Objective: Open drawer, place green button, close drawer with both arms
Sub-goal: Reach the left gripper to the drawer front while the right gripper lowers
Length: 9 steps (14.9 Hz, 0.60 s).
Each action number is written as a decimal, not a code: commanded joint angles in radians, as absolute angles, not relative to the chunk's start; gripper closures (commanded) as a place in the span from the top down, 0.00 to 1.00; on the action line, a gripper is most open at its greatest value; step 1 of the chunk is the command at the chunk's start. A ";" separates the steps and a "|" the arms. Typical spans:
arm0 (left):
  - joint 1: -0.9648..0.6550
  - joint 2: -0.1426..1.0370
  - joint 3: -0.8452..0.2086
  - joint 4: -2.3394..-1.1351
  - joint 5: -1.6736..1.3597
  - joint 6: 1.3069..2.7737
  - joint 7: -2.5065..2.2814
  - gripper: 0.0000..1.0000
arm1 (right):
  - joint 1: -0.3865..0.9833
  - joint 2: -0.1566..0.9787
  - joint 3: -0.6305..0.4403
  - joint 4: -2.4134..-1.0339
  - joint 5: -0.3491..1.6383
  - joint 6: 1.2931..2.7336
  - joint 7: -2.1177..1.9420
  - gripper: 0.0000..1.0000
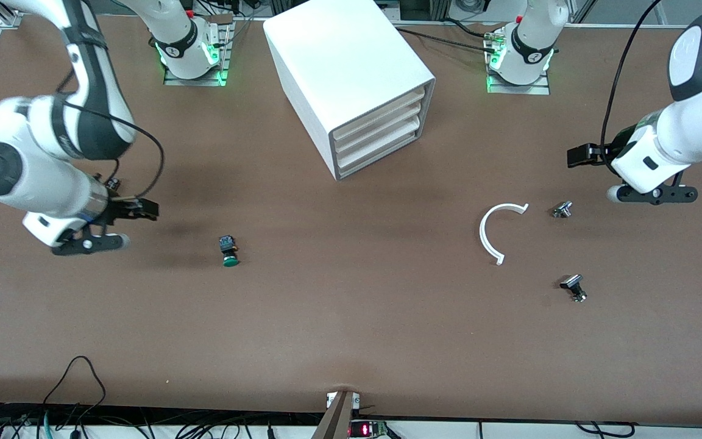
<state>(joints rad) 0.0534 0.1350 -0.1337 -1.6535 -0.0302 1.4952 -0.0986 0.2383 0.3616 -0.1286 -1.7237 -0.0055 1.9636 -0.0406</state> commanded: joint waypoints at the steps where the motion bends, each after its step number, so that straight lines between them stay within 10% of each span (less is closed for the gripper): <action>1: 0.061 0.184 -0.137 -1.600 -0.096 1.434 -0.068 1.00 | 0.274 0.423 -0.133 -1.723 0.034 2.009 -0.031 1.00; 9: 0.060 0.290 -0.257 -1.974 -0.460 1.775 -0.018 1.00 | 0.316 0.503 -0.072 -1.755 0.041 2.202 -0.055 1.00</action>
